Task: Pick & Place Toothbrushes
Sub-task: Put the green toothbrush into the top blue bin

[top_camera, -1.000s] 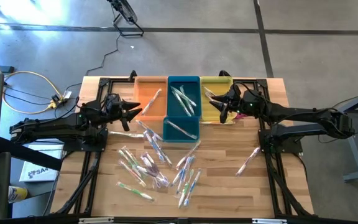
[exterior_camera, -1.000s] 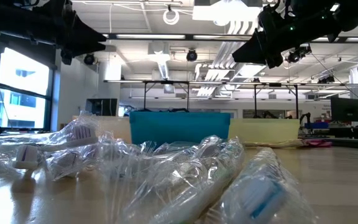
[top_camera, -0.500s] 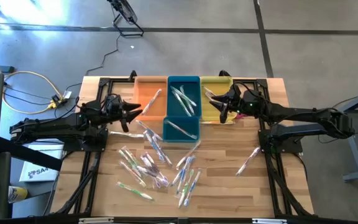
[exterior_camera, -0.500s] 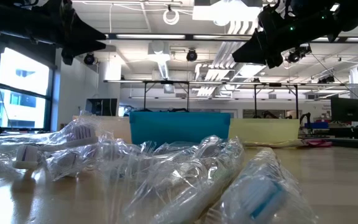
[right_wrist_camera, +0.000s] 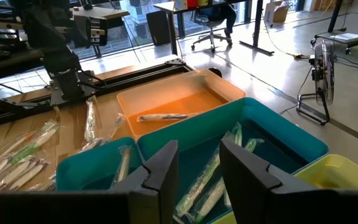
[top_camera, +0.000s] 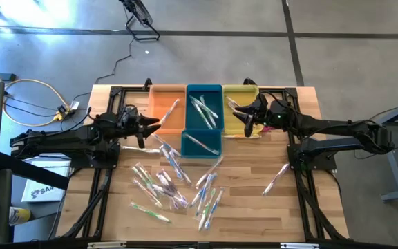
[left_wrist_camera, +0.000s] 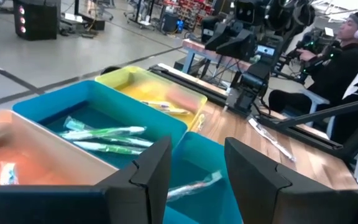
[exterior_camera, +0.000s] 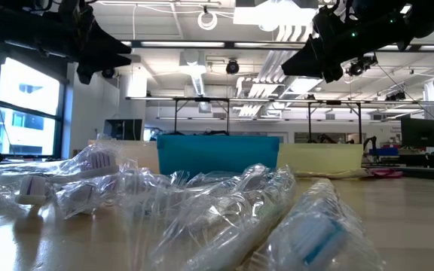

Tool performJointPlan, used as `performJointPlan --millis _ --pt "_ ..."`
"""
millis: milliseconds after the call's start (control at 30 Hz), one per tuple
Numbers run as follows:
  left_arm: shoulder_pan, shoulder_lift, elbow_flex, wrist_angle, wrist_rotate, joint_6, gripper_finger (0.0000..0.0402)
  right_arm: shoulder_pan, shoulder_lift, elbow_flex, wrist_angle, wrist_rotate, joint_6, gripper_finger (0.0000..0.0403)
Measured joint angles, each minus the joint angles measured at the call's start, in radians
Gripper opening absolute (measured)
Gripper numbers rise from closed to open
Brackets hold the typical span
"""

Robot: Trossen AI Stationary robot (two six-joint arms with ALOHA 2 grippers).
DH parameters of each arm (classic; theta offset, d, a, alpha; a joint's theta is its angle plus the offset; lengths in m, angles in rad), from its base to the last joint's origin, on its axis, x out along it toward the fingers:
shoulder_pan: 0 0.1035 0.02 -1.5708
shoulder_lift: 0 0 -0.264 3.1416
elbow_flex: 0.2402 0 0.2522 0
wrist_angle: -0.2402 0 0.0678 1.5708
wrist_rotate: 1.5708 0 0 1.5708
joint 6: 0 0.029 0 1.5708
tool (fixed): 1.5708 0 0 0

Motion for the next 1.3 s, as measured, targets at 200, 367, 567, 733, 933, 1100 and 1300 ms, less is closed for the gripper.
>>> performJointPlan --millis 200,367,567,733,933,1100,1300 --pt "0.000 0.037 0.012 -0.004 0.083 -0.046 0.0121 0.000 0.000 0.000 0.000 0.000 0.000 0.0111" --pt "-0.002 0.088 0.061 -0.035 0.197 -0.084 0.0089 0.000 0.000 0.000 0.000 0.000 0.000 0.0111" --pt "-0.041 0.164 0.158 -0.186 0.203 -0.082 0.0053 0.000 0.000 0.000 0.000 0.000 0.000 0.0111" --pt "-0.075 0.217 0.236 -0.366 0.176 -0.100 0.0024 0.000 0.000 0.000 0.000 0.000 0.000 0.0111" --pt "-0.093 0.277 0.298 -0.514 0.156 -0.165 0.0002 0.000 0.000 0.000 0.000 0.000 -0.006 0.0111" --pt "-0.092 0.313 0.307 -0.559 0.168 -0.216 0.0003 0.000 0.000 0.000 0.000 0.000 -0.007 0.0111" --pt "-0.092 0.358 0.307 -0.596 0.215 -0.337 0.0003 0.000 0.000 0.000 0.000 0.000 -0.007 0.0111"
